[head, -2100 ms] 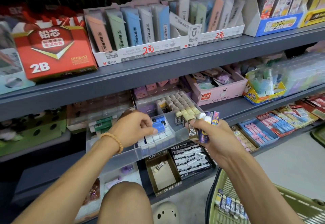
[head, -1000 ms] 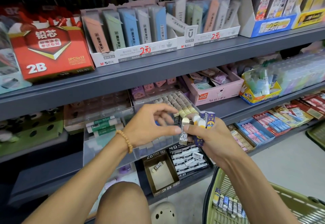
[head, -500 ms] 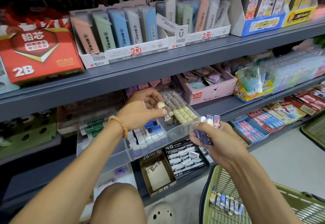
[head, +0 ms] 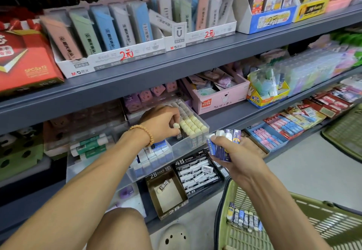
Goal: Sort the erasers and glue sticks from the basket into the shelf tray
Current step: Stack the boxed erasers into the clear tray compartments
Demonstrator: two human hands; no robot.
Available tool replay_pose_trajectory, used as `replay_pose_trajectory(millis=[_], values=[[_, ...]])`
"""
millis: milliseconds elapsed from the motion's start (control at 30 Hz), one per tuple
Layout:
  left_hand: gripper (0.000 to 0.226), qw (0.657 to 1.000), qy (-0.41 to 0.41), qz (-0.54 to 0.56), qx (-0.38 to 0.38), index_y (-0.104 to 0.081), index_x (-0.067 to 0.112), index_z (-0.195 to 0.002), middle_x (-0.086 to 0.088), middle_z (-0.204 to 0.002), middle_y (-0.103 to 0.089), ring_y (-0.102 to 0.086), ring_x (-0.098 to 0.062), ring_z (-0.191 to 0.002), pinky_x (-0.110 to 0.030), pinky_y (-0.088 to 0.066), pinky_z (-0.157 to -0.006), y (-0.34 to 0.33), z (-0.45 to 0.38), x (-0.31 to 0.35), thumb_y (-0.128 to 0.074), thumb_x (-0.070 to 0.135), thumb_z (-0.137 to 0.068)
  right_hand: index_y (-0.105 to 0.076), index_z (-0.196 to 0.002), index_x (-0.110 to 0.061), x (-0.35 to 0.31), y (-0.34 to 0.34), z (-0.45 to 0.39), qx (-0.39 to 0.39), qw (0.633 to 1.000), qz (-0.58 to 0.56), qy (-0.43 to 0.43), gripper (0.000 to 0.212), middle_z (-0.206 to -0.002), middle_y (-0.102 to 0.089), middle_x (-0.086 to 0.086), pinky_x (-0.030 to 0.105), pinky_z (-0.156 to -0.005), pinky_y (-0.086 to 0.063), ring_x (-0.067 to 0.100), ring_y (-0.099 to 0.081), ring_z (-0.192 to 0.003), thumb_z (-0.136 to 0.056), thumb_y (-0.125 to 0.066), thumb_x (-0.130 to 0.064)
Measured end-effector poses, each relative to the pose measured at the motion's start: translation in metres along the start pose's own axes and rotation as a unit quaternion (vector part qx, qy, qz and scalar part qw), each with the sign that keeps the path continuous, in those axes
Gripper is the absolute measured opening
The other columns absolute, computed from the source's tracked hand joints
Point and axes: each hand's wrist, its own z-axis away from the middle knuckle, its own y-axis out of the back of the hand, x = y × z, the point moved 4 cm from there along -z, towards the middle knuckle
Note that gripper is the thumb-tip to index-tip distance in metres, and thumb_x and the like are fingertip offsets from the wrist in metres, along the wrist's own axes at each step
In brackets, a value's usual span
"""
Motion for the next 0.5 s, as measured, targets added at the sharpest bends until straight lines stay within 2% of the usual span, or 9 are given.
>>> replay_pose_trajectory(millis=[100,200,333,500], values=[[0.025,0.999,-0.015,-0.049,0.001,-0.050,0.029,-0.075,0.017,-0.073,-0.053,-0.055,-0.012,-0.077,-0.032,-0.049,-0.070,-0.0032,-0.0009,0.0020,-0.074,0.033,-0.076,-0.063,-0.073,-0.014,0.0011,0.0015,-0.0004,-0.002,1.000,0.001,0.012,0.018,-0.065,-0.067,0.002,0.028,-0.063,-0.050,0.010,-0.062,-0.054,-0.084,-0.073,-0.004],[0.026,0.996,-0.042,-0.083,0.012,-0.048,0.031,-0.076,0.018,-0.070,-0.049,-0.054,-0.014,-0.078,-0.030,-0.041,-0.065,-0.0033,-0.0002,0.0060,-0.073,0.036,-0.077,-0.066,-0.078,-0.011,0.0032,0.0022,-0.0017,-0.015,1.000,-0.001,0.011,0.012,-0.070,-0.068,0.004,0.028,-0.062,-0.050,0.012,-0.062,-0.057,-0.085,-0.073,-0.005],[0.029,0.996,-0.040,-0.078,0.019,-0.050,0.030,-0.076,0.019,-0.072,-0.049,-0.052,-0.013,-0.077,-0.029,-0.038,-0.065,-0.0041,0.0009,0.0064,-0.077,0.038,-0.075,-0.068,-0.086,-0.007,0.0057,-0.0002,-0.0030,-0.018,1.000,-0.009,0.011,0.006,-0.074,-0.071,0.006,0.026,-0.057,-0.052,0.013,-0.063,-0.058,-0.086,-0.072,-0.003],[0.036,0.998,-0.032,-0.060,0.001,-0.048,0.033,-0.073,0.017,-0.074,-0.054,-0.053,-0.010,-0.074,-0.028,-0.039,-0.063,-0.0046,-0.0006,0.0038,-0.083,0.038,-0.071,-0.068,-0.080,-0.008,0.0036,-0.0022,-0.0011,-0.021,0.999,-0.009,0.023,0.011,-0.069,-0.071,0.004,0.024,-0.054,-0.053,0.012,-0.062,-0.055,-0.087,-0.070,0.000]])
